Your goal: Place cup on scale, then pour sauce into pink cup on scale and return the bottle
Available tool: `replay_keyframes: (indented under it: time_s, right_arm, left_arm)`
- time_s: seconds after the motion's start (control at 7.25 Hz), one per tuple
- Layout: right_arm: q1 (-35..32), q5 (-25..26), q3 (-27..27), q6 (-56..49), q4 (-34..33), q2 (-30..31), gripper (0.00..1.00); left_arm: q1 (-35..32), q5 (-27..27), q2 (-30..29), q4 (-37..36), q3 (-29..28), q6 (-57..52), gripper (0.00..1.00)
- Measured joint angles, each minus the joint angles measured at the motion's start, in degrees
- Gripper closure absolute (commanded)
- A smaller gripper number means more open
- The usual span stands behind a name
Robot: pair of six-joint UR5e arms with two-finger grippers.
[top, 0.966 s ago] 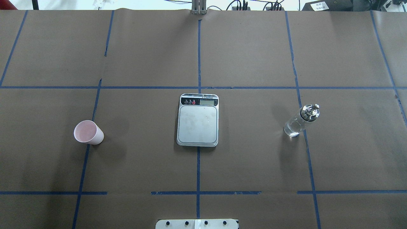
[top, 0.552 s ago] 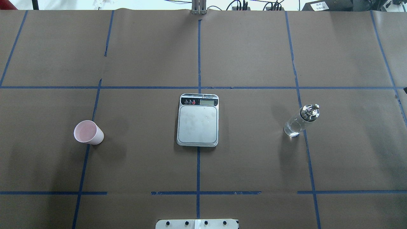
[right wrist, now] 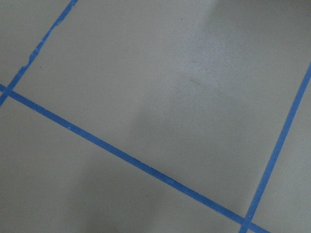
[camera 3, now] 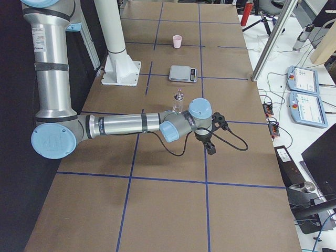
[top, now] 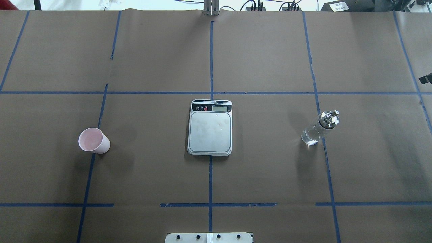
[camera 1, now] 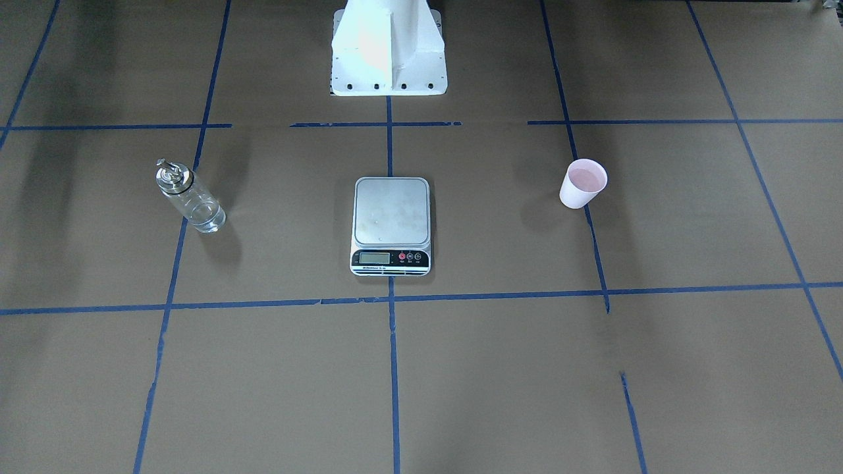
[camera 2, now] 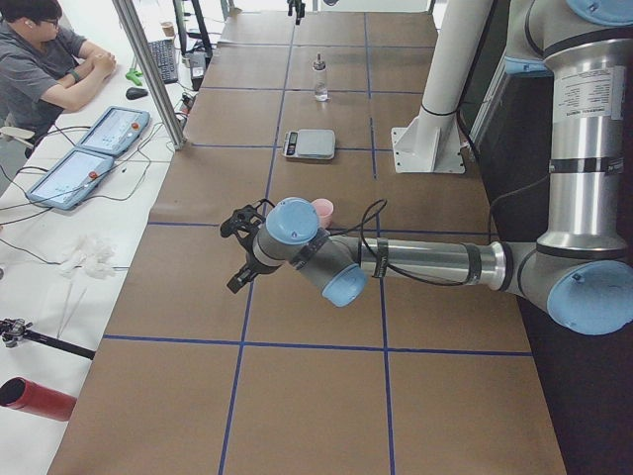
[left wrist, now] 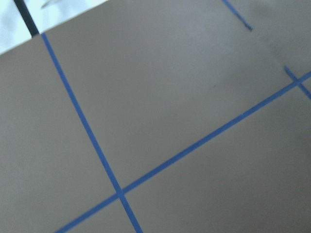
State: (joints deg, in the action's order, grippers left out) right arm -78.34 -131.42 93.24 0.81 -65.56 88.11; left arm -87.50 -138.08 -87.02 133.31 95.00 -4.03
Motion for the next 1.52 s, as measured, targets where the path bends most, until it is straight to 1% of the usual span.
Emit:
replay_keyframes:
  time_s: [0.28, 0.55, 0.69, 0.83, 0.97, 1.1, 1.24, 1.38, 1.52]
  right_arm:
    - [-0.1, -0.2, 0.2, 1.9, 0.4, -0.6, 0.00]
    - [-0.1, -0.2, 0.2, 4.2, 1.9, -0.8, 0.00]
    - [-0.1, -0.2, 0.0, 6.5, 3.8, -0.6, 0.00]
    - [0.0, -0.2, -0.1, 9.3, 6.1, -0.4, 0.00]
    - [0.0, -0.2, -0.1, 11.4, 7.8, -0.2, 0.00]
    - [0.0, -0.2, -0.1, 12.4, 8.5, -0.1, 0.00]
    - [0.0, -0.2, -0.1, 12.7, 8.7, 0.0, 0.00]
    - [0.0, -0.2, -0.1, 12.8, 8.8, 0.0, 0.00]
    - [0.0, -0.2, -0.1, 12.9, 8.9, 0.0, 0.00]
  left_arm:
    - [0.5, -0.3, -0.8, 6.1, -0.6, 1.9, 0.00]
    - [4.8, -1.8, -0.6, 9.6, 0.8, 12.0, 0.00]
    - [8.0, -0.4, 0.1, 10.2, 3.1, 18.3, 0.00]
    - [12.9, 2.9, 0.8, 10.3, 6.3, 26.2, 0.00]
    - [19.6, 7.8, 1.4, 10.0, 9.9, 36.0, 0.15]
    - [27.3, 14.3, 1.6, 8.6, 13.4, 47.3, 0.28]
    - [34.1, 21.0, 1.6, 5.3, 16.5, 56.8, 0.37]
    - [38.8, 26.2, 1.7, 1.4, 18.5, 62.9, 0.42]
    - [41.9, 30.2, 2.0, -1.4, 19.4, 66.4, 0.44]
